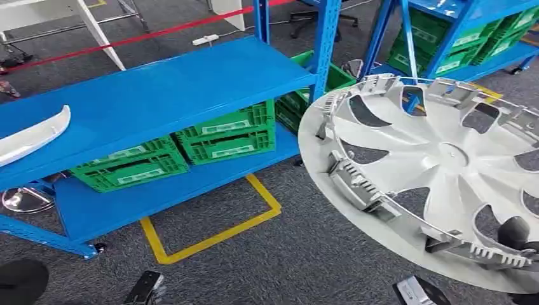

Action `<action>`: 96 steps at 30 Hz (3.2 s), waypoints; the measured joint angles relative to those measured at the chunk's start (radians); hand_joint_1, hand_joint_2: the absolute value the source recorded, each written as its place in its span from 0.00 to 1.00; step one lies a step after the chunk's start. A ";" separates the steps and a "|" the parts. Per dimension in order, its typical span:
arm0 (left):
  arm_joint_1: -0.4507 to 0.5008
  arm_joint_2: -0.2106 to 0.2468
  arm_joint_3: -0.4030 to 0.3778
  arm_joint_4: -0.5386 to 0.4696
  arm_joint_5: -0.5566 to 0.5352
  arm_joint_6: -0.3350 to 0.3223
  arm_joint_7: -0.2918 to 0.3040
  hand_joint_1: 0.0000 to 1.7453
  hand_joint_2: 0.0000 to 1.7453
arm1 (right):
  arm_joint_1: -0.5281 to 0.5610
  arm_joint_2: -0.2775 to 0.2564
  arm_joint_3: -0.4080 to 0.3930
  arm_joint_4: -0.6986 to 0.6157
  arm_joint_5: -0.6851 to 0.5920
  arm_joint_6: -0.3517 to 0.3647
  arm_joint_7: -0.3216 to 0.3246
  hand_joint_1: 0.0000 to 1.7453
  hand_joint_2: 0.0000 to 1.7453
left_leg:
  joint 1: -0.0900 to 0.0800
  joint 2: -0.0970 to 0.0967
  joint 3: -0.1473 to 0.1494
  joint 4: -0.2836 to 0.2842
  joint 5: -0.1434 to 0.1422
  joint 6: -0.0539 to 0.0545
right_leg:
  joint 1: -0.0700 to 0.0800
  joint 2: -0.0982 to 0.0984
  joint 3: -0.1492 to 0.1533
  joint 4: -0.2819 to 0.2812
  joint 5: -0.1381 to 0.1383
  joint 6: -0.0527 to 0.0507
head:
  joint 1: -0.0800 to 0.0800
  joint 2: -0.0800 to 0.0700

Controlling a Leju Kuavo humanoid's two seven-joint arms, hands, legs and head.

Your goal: Take the parts from the cabinet and place them on the table.

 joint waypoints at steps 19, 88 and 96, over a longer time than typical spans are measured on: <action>-0.015 0.004 -0.027 -0.002 0.000 -0.014 0.005 0.00 1.00 | 0.019 0.002 -0.006 -0.035 -0.024 0.000 0.022 1.00 1.00 | -0.011 0.108 -0.001 -0.236 0.123 0.008 | -0.020 -0.136 0.194 -0.028 -0.152 0.061 | 0.002 0.000; 0.010 0.002 -0.072 -0.002 -0.011 0.014 0.014 0.00 1.00 | 0.064 0.003 -0.048 -0.060 -0.015 0.000 0.077 1.00 1.00 | 0.013 0.007 -0.070 0.061 -0.099 -0.032 | -0.004 -0.035 0.042 0.027 -0.052 -0.004 | 0.017 0.000; 0.010 0.002 -0.072 -0.002 -0.009 0.014 0.014 0.00 1.00 | 0.066 0.003 -0.048 -0.060 -0.018 0.000 0.076 1.00 1.00 | 0.013 -0.009 -0.002 -0.088 0.026 -0.019 | -0.004 0.023 0.041 0.029 -0.046 0.002 | 0.017 0.000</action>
